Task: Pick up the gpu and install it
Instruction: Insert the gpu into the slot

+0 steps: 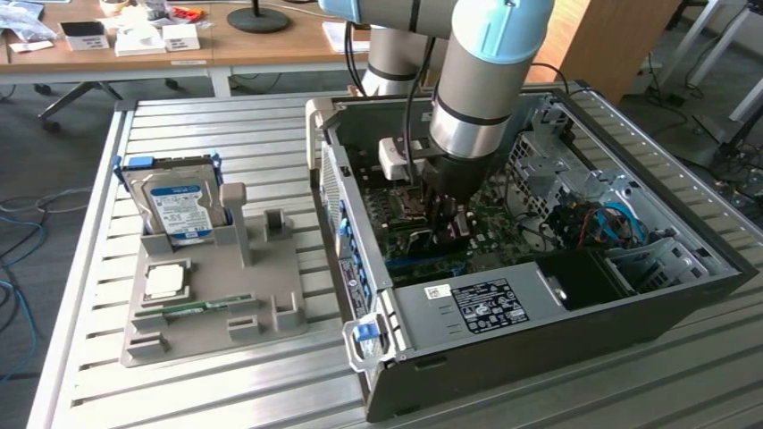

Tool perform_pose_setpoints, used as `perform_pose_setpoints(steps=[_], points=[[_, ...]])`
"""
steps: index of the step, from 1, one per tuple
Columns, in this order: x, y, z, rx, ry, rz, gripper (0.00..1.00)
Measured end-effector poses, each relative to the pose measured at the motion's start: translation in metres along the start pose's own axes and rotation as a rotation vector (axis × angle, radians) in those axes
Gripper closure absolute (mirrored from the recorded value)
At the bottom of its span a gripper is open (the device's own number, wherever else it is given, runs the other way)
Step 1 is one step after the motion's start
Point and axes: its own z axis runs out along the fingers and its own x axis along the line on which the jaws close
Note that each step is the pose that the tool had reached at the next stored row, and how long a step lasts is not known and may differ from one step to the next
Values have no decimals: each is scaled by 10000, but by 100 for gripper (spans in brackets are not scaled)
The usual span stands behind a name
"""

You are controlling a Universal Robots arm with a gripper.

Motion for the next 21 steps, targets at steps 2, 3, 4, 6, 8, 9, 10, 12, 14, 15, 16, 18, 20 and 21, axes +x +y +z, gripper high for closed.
perform_pose_setpoints(steps=[2,3,4,6,8,9,10,12,14,15,16,18,20,21], points=[[0,0,1,0,3,-1,73],[0,0,1,-1,3,0,73],[0,0,1,-1,2,0,73],[0,0,4,0,1,0,73],[0,0,10,0,3,0,73],[0,0,10,0,3,0,73],[0,0,10,-1,3,0,73],[1,0,11,0,2,0,73],[0,0,11,0,1,0,73],[0,0,12,0,1,0,73],[0,0,11,0,1,0,73],[0,0,11,0,1,-1,73],[0,0,12,0,0,0,73],[0,0,11,0,1,0,73]])
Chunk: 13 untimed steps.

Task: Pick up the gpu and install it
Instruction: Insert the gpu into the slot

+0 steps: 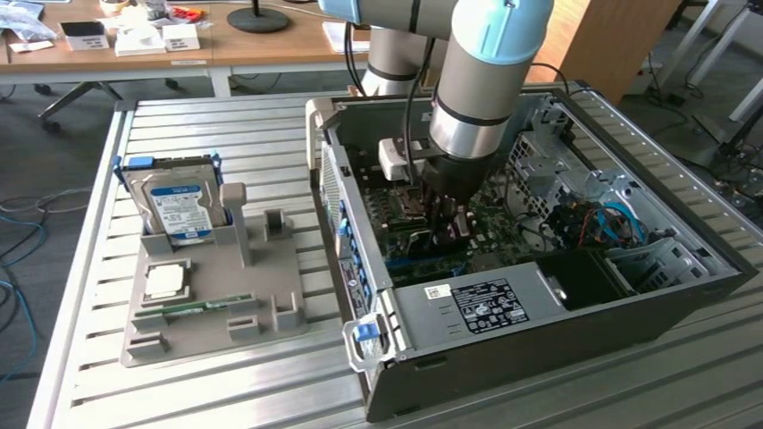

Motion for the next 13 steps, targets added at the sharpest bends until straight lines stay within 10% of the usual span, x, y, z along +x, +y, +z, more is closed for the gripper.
perform_pose_setpoints(steps=[6,13], points=[[0,0,0,0,-1,0,55],[0,6,-1,3,-1,-1,55]])
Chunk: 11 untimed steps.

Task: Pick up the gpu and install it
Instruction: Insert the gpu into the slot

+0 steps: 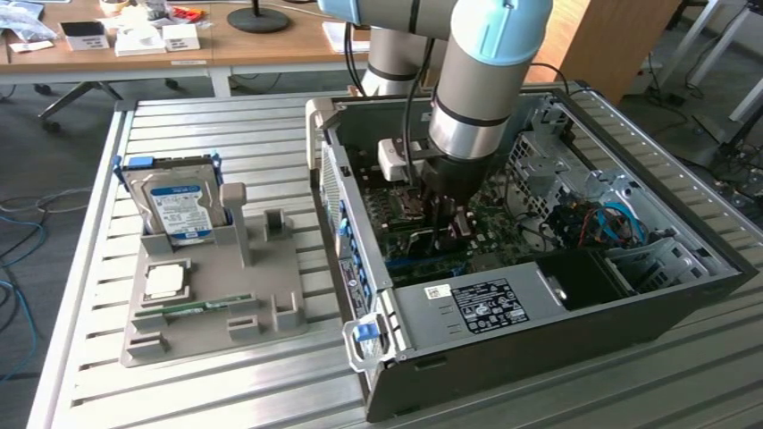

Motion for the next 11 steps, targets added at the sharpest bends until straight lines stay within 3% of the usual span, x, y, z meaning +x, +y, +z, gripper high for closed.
perform_pose_setpoints(steps=[11], points=[[-3,-1,-118,2,0,0,55]])
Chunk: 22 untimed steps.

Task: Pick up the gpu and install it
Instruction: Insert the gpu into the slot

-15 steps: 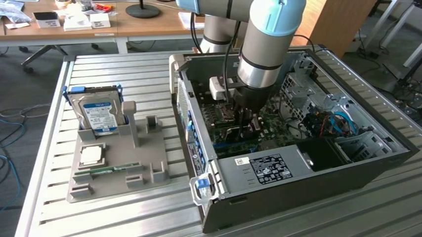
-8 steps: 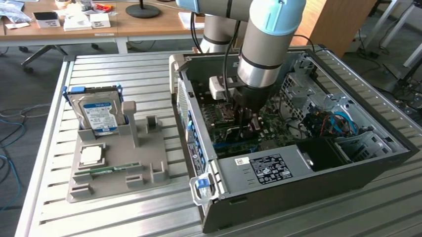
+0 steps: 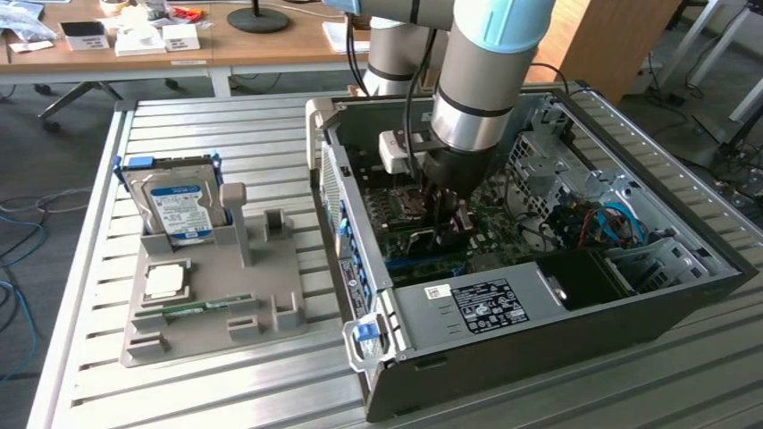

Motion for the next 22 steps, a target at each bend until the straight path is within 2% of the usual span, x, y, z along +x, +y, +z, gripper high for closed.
perform_pose_setpoints(steps=[14,16,17,22], points=[[0,0,-11,0,0,0,55],[0,0,-11,0,0,0,56],[0,0,-11,0,0,-1,62],[0,0,-11,0,0,0,62]])
